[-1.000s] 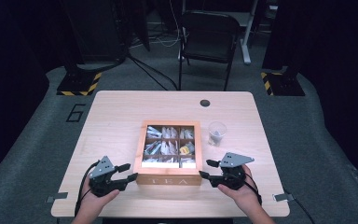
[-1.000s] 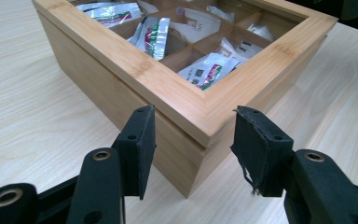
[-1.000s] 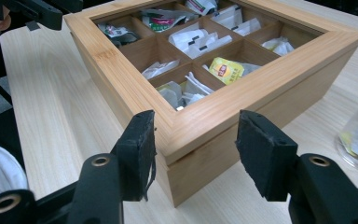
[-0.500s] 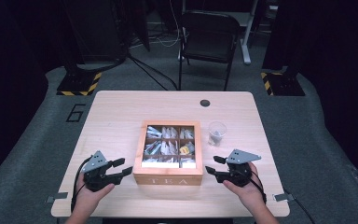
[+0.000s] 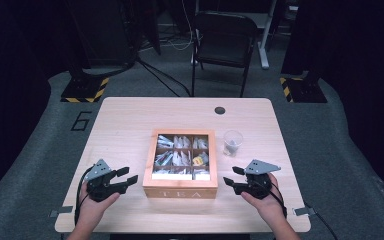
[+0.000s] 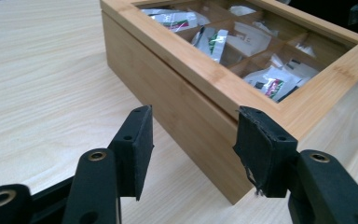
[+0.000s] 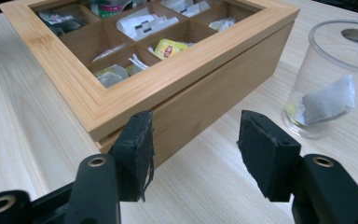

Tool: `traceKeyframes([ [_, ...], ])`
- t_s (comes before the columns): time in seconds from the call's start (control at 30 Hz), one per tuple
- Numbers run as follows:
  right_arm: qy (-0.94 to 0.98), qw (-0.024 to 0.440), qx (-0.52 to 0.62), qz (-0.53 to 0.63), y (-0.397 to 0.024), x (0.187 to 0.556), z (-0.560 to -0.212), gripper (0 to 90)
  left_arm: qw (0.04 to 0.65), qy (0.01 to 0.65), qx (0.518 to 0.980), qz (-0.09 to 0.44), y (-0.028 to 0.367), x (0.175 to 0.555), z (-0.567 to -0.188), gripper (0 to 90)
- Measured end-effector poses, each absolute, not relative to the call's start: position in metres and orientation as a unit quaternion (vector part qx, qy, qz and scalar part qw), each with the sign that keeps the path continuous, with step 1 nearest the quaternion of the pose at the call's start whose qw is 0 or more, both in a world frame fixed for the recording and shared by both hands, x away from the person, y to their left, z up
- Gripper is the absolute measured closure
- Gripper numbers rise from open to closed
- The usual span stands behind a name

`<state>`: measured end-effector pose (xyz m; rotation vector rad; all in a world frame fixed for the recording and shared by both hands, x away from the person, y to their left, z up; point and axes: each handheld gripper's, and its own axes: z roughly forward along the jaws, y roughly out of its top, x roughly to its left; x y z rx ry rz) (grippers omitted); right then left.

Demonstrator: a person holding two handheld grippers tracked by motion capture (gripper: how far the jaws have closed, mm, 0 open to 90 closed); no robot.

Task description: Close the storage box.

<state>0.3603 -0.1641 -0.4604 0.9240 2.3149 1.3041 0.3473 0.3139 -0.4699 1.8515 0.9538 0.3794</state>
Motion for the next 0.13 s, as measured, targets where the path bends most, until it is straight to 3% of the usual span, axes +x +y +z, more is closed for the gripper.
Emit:
traceKeyframes([
  [0.13,0.817,0.17,0.329,0.442,-0.1643,0.3622,-0.4659,41.2,0.479,0.399,0.765,0.163,0.3146,0.3498,-0.4767,42.1],
])
